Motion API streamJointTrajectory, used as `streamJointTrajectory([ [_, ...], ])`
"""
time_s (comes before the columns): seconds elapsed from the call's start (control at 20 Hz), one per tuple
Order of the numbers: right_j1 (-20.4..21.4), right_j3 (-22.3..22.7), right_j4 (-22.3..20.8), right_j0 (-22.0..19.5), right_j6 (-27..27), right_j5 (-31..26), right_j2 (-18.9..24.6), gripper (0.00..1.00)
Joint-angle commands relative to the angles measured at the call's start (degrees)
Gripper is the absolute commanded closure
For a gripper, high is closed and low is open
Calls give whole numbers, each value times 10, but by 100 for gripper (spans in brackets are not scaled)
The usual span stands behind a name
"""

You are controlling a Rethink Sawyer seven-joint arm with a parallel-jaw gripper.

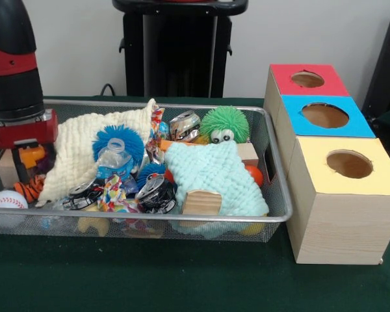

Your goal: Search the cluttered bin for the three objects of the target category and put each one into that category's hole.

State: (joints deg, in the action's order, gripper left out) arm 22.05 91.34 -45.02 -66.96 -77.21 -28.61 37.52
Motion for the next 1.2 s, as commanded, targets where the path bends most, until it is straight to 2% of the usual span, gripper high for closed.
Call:
streamJointTrajectory([
  [0.05,-6,17,-39,17,43,32,1,0],
  [0.25,2,8,-60,20,44,61,2,0],
  [0.6,45,5,-120,45,71,77,-5,0],
  [0.9,35,-9,-135,46,80,69,3,0],
  [1.2,29,-23,-146,59,75,49,-11,0],
])
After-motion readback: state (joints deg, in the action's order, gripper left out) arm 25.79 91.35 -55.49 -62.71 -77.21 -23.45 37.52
